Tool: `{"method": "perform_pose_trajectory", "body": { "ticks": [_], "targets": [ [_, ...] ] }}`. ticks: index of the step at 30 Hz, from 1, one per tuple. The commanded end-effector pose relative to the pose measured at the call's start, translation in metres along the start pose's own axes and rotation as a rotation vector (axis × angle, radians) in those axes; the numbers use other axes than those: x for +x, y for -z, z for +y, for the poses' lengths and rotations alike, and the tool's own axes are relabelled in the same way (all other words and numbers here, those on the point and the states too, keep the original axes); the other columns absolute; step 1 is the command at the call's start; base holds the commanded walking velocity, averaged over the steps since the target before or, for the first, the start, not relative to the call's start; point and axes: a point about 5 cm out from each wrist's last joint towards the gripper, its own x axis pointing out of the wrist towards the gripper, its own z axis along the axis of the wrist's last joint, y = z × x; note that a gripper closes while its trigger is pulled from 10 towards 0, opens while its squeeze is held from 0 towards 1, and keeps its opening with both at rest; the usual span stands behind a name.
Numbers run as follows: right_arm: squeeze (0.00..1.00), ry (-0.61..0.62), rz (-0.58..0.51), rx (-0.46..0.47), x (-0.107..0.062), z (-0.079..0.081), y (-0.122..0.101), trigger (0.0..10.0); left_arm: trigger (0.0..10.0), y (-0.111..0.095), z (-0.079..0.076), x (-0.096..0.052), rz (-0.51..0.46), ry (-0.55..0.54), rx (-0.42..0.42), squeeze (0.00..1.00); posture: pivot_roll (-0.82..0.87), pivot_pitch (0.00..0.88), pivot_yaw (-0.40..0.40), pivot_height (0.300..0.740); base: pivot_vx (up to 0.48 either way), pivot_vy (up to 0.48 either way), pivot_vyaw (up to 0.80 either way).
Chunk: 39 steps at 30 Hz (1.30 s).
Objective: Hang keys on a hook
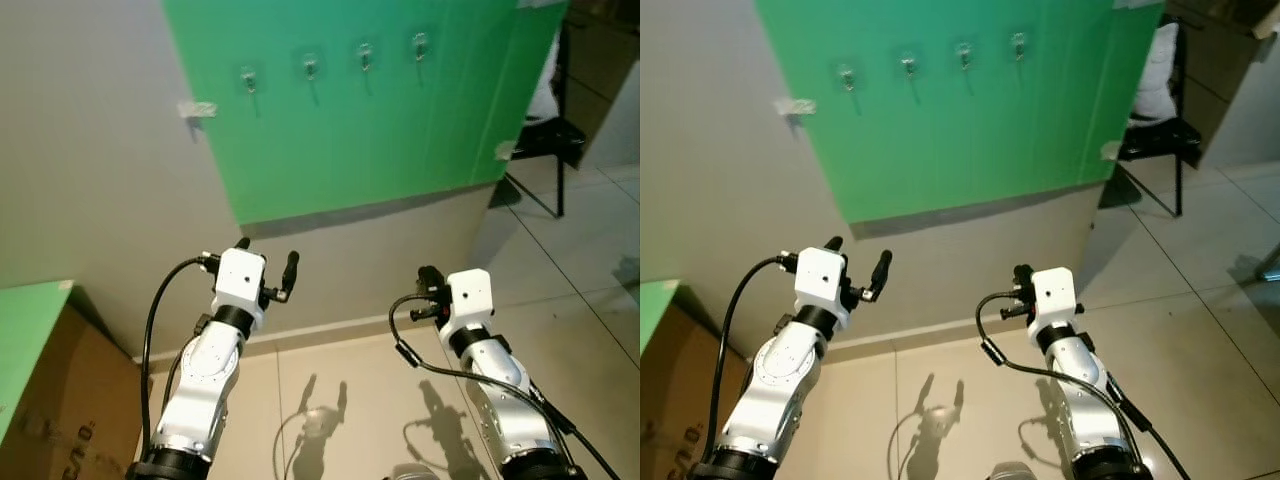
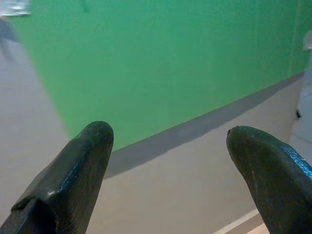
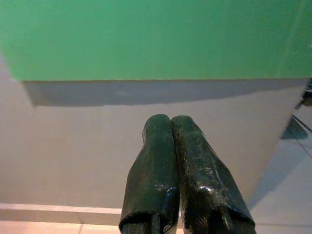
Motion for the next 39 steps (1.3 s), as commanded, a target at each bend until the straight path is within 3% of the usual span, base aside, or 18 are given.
{"method": "perform_pose_trajectory", "body": {
  "ticks": [1, 8, 19, 28, 39],
  "targets": [
    [0.00, -0.021, -0.020, -0.007, 0.004, 0.004, -0.005, 0.0, 10.0, -0.005, 0.007, 0.001, -0.021, -0.022, 0.009, 0.00, -0.21, 0.000, 0.106, 0.722, 0.454, 0.000, 0.00],
    [0.00, -0.028, -0.020, -0.012, 0.004, 0.004, -0.004, 0.0, 10.0, -0.005, 0.006, -0.001, -0.032, -0.038, -0.036, 0.00, -0.21, 0.000, 0.106, 0.722, 0.447, 0.000, 0.00],
    [0.00, -0.027, -0.027, -0.002, 0.007, 0.001, -0.008, 0.0, 10.0, -0.001, 0.000, -0.002, -0.020, -0.026, -0.078, 0.00, -0.21, 0.000, 0.103, 0.722, 0.378, 0.294, 0.00],
    [0.00, -0.016, -0.071, -0.025, 0.037, -0.025, -0.048, 0.0, 10.0, 0.012, -0.007, -0.003, 0.045, -0.062, -0.105, 0.00, -0.21, 0.000, 0.082, 0.722, 0.029, 0.035, 0.00],
    [0.00, -0.061, -0.033, -0.060, 0.054, -0.035, -0.061, 0.0, 10.0, 0.017, -0.011, -0.005, 0.070, -0.090, -0.076, 0.00, -0.19, 0.000, 0.035, 0.722, 0.000, 0.000, 0.00]
  ]
}}
